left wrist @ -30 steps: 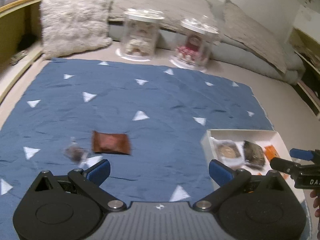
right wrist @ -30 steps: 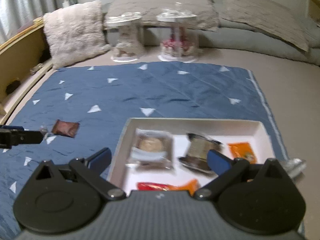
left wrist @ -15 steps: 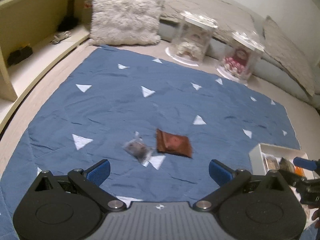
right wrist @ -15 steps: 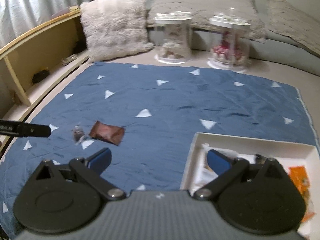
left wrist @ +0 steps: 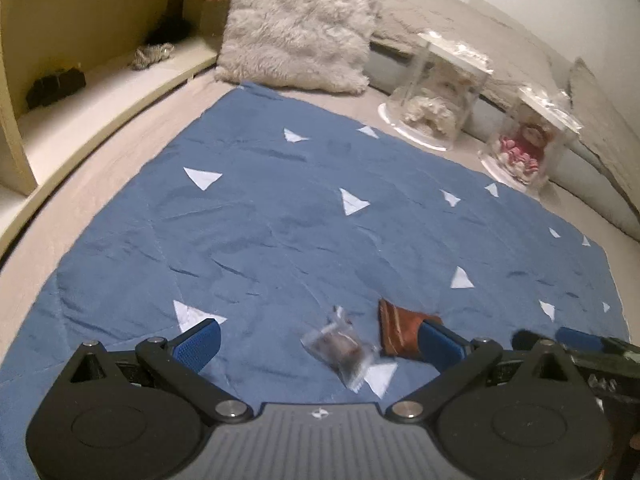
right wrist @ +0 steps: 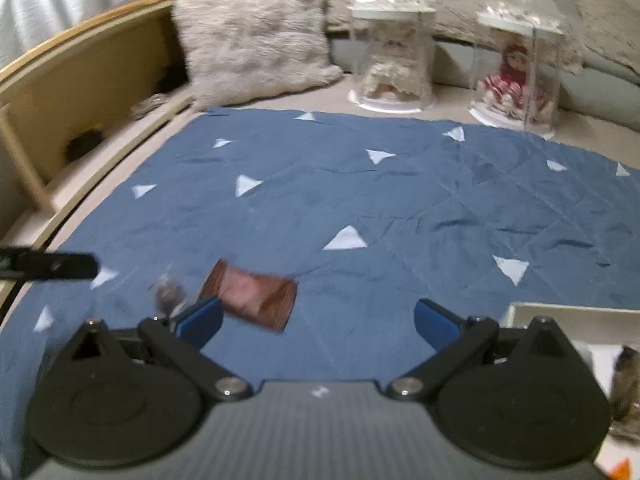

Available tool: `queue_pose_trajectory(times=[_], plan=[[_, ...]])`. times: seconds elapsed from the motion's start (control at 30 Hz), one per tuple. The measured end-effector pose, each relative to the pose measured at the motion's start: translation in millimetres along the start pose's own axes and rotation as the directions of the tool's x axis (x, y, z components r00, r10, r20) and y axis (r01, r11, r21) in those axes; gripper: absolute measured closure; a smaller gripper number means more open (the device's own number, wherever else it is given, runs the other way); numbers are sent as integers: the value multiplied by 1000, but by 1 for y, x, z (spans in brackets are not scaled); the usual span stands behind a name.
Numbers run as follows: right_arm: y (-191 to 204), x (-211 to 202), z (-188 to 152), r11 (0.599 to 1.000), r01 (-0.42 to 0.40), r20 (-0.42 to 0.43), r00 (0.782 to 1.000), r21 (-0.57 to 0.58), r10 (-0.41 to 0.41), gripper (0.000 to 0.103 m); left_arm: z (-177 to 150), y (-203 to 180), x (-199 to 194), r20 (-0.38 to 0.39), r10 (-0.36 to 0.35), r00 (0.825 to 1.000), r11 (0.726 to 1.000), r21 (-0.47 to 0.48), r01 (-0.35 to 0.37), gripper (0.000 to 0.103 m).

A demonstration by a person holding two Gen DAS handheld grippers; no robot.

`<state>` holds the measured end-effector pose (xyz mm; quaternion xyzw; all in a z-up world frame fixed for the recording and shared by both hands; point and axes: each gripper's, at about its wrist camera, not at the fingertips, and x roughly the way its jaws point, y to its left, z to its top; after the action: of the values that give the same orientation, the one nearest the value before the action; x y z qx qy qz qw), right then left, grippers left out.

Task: Organize snacks
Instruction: 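Grasp the clear wrapped sweet with the left tool while the right tool grasps the brown bar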

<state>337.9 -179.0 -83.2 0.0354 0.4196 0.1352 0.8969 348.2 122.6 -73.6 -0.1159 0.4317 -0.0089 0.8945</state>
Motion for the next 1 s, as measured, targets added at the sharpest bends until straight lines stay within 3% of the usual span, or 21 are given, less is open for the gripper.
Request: queue_pose_trajectory(times=[0.07,0.13,0.23,0.33,0.4,0.57,0.7,1.0], plan=[[-1,20,9,999,-14,-15,1000,34,14,11,3,2,13,-5,2,1000,1000,8,-2,0],[0,35,16,999,-16,-30,999,48,17,29,6,4,24,-8,-10,1000,1000,19,10,0],[4,56,24,999,-28,-35,999,36,29,43,9,8,39,-12,-66,998,998,5,66,0],[11,78,30,997,-74,-55,996,1,74,53,9,14,47,-3,-130,991,991,-33,130,0],[19,90,31,996,-80,-73,994,-47,76,59,9,16,49,4,-124,992,991,-53,124,0],[30,110,23,981,-53,-100,994,-184,35,59,6,14,55,-10,-59,998,995,-80,58,0],[28,104,11,960,-70,-122,992,-271,38,59,5,7,62,-45,-43,998,996,-82,39,0],[22,66,-15,918,-142,-283,959,-369,34,58,-3,-12,72,-77,64,995,997,36,-62,0]])
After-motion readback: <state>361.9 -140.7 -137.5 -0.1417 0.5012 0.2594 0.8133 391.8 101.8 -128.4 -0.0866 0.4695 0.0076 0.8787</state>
